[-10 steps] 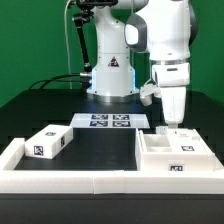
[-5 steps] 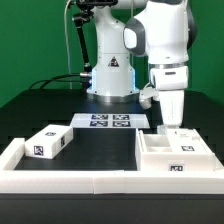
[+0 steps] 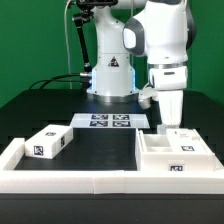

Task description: Assemble cabinet

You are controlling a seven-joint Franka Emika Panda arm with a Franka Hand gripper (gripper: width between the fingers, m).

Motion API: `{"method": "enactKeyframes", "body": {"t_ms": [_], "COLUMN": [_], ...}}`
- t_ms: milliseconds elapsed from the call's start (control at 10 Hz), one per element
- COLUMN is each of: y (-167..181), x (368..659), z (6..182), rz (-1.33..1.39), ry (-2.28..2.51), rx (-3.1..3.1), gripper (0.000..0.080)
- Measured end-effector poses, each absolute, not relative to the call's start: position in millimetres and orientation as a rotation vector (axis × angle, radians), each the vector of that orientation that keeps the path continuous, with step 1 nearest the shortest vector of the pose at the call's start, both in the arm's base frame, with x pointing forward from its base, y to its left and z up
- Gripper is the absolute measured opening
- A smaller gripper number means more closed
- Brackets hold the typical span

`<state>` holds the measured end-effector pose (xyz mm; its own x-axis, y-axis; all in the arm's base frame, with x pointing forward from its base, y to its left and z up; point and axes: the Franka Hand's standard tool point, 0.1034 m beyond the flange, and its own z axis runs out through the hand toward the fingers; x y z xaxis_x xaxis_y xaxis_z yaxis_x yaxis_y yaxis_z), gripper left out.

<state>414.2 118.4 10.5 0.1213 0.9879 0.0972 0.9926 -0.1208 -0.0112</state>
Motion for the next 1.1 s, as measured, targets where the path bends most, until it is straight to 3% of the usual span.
{"method": "enactKeyframes", "body": {"t_ms": [400, 900, 1100], "y": [113, 89, 76], "x": [422, 432, 436], "z": [26.1, 66.6, 68.0], "rz": [-0.099, -0.011, -0.012], "ry": [-2.054, -2.088, -2.084], "rx": [-2.31, -2.346, -2.353], "gripper": [0.0068, 0.0068, 0.0068]}}
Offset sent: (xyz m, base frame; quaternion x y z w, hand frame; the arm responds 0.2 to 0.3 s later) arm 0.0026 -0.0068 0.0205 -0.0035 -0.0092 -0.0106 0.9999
